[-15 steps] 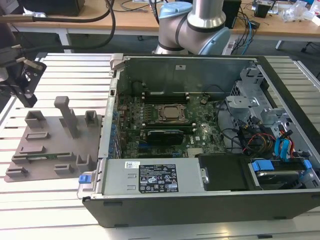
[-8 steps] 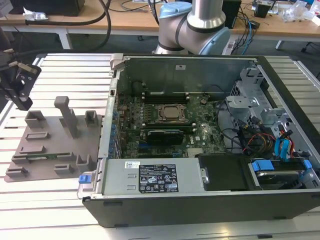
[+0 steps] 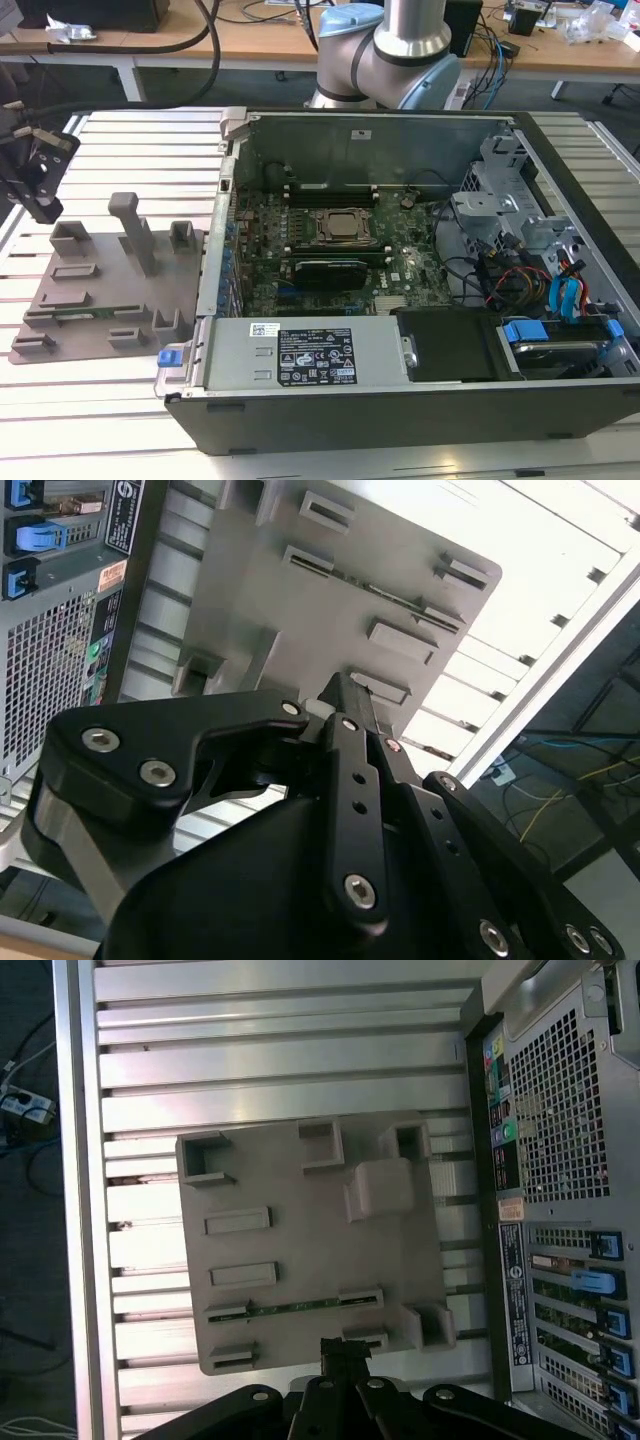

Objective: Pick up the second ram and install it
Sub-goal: 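Reach for the second ram, then pick up the second ram and move it above second insertion slot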

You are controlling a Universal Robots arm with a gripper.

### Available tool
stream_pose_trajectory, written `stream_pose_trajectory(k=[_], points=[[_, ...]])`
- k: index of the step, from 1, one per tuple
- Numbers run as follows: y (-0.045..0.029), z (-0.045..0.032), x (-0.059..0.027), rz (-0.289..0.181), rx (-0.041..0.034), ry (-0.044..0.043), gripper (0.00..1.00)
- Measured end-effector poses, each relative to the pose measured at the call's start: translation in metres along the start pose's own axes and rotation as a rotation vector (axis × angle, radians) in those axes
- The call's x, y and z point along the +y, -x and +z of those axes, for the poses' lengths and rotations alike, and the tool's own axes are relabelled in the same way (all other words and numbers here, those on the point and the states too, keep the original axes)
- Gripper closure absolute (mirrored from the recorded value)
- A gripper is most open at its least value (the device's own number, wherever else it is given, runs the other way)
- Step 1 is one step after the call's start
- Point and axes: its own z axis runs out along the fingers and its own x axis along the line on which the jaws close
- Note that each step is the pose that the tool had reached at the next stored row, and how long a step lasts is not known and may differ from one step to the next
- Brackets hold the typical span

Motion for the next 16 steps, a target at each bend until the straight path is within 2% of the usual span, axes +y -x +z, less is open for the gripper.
stream_pose_trajectory(k=[8,10,11,13,15,16], points=[[0.0,0.0,-0.0001,-0.001,0.0,0.0,0.9],[0.0,-0.0001,-0.0001,-0.049,0.0022,0.0011,0.9],[0.0,0.0,-0.0001,-0.092,0.0042,0.0023,0.9],[0.0,-0.0001,-0.0001,-0.136,0.0061,0.0033,0.9],[0.0,0.0,-0.0001,-0.211,0.0094,0.0053,0.9],[0.0,0.0,-0.0001,-0.227,0.0101,0.0057,0.9]])
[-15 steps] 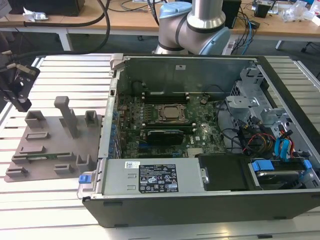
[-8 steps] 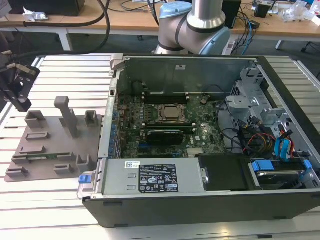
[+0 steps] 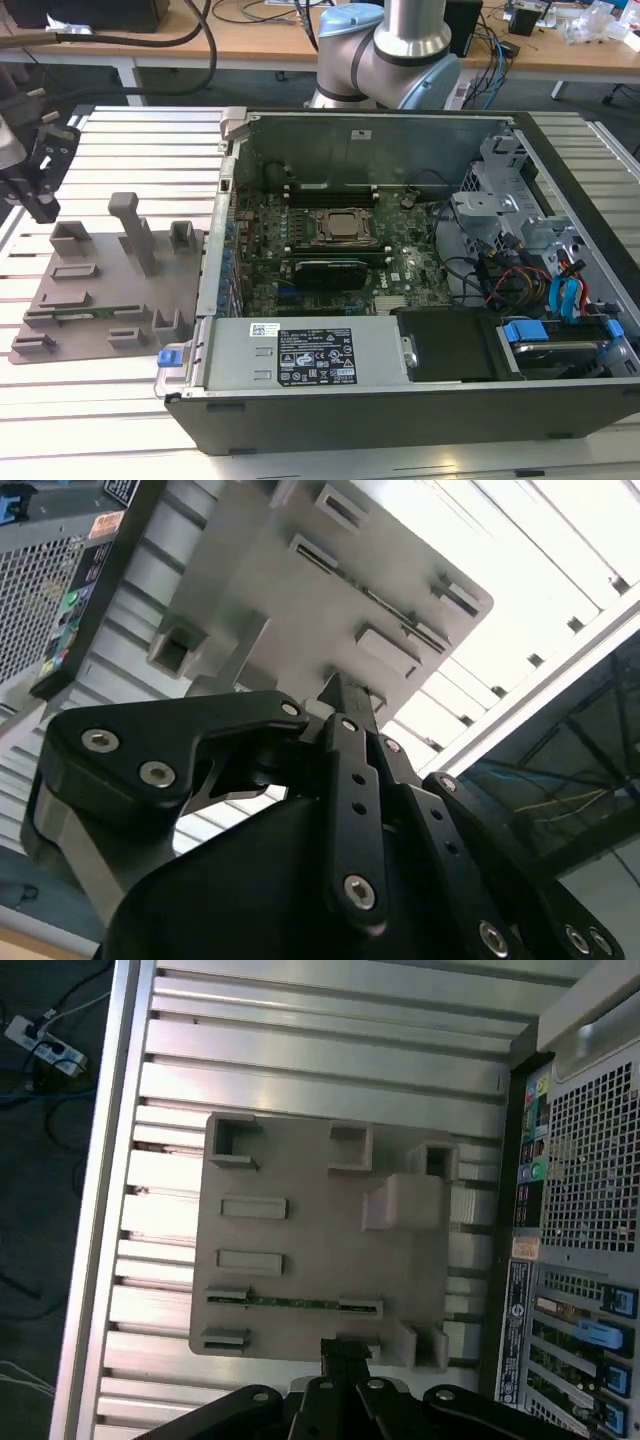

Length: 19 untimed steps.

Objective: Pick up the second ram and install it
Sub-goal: 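Pick up the second ram and move it above second insertion slot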

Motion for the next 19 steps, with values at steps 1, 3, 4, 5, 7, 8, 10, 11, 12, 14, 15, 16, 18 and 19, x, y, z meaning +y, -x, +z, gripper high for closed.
stream_pose_trajectory(k=[1,3,4,5,7,8,10,11,12,14,15,16,18,19], points=[[0.0,0.0,0.0,-0.02,0.0009,0.0005,0.9],[0.0,0.0,0.0,-0.105,0.0047,0.0027,0.9],[0.0,0.0,0.0,-0.138,0.0062,0.0035,0.9],[0.0,0.0,0.0,-0.172,0.0077,0.0044,0.9],[0.0,0.0,0.0,-0.229,0.0103,0.0058,0.9],[0.0,0.0,0.0,-0.266,0.0119,0.0067,0.9],[0.0,0.0,0.0,-0.313,0.014,0.008,0.9],[0.0,0.0,0.0,-0.335,0.015,0.0084,0.9],[0.0,0.0,0.0,-0.345,0.0154,0.0087,0.9],[0.0,0.0,0.0,-0.365,0.0164,0.0092,0.9],[0.0,0.0,0.0,-0.372,0.0167,0.0094,0.9],[0.0001,0.0,0.0,-0.377,0.0169,0.0096,0.9],[0.0004,0.0,-0.0001,-0.386,0.0173,0.0098,0.9],[0.0003,0.0,-0.0001,-0.388,0.0174,0.0099,0.9]])
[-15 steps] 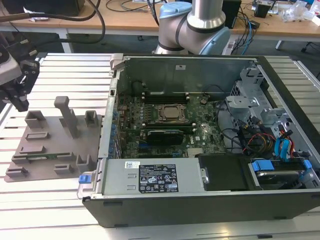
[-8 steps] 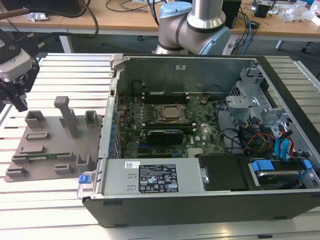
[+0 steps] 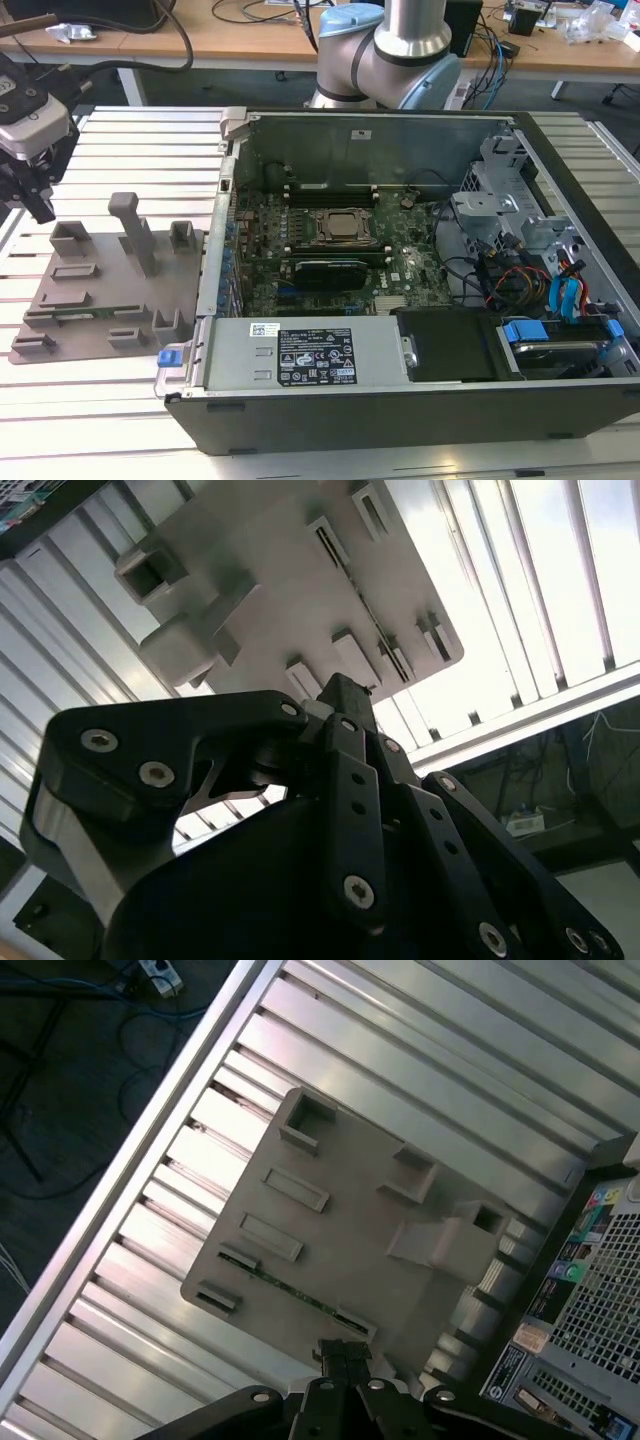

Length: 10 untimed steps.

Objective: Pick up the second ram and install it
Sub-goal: 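Pick up the second ram and move it above second insertion slot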

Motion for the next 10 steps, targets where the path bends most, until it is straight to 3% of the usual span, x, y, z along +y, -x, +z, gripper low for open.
stream_pose_trajectory(k=[7,10], points=[[0.0,0.0,0.0,-0.042,0.0019,0.001,0.9],[0.0,0.0,0.0,-0.103,0.0043,0.003,0.9]])
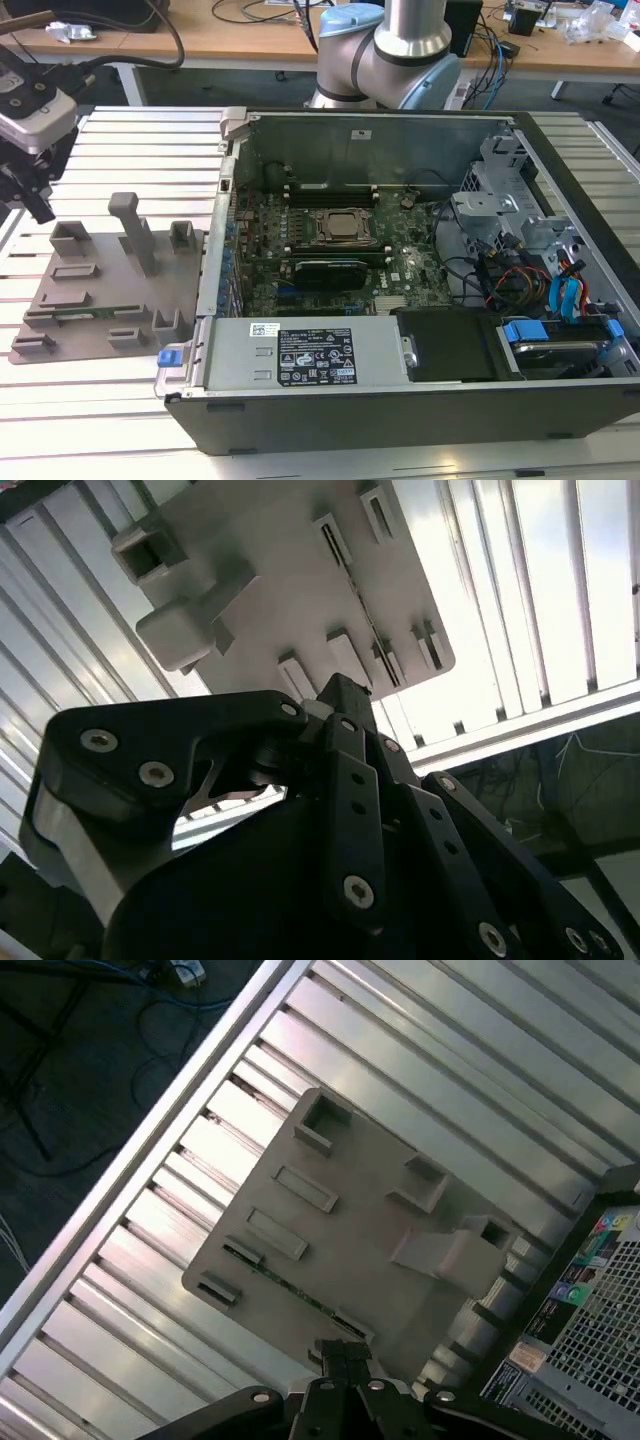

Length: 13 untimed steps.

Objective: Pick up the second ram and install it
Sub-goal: 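Pick up the second ram and move it above second insertion slot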

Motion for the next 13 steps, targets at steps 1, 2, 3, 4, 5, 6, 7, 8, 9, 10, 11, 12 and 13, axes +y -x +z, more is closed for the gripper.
stream_pose_trajectory(k=[1,2,3,4,5,6,7,8,9,10,11,12,13], points=[[0.0,0.0,0.0,-0.02,0.001,0.0006,0.9],[0.0,0.0,0.0,-0.038,0.0017,0.001,0.9],[0.0,-0.0001,0.0,-0.059,0.0027,0.0016,0.9],[0.0,0.0,0.0,-0.079,0.0036,0.0021,0.9],[0.0,0.0,0.0,-0.106,0.0048,0.0028,0.9],[0.0,0.0,0.0,-0.131,0.0059,0.0034,0.9],[0.0,-0.0001,0.0,-0.146,0.0067,0.0038,0.9],[0.0,0.0,0.0,-0.158,0.0072,0.0041,0.9],[0.0,0.0,0.0,-0.18,0.0082,0.0047,0.9],[0.0,0.0,0.0,-0.198,0.009,0.0051,0.9],[0.0,-0.0001,0.0,-0.225,0.0103,0.0058,0.9],[0.0,0.0,0.0,-0.246,0.0111,0.0064,0.9],[0.0,0.0,0.0,-0.266,0.0121,0.0069,0.9]])
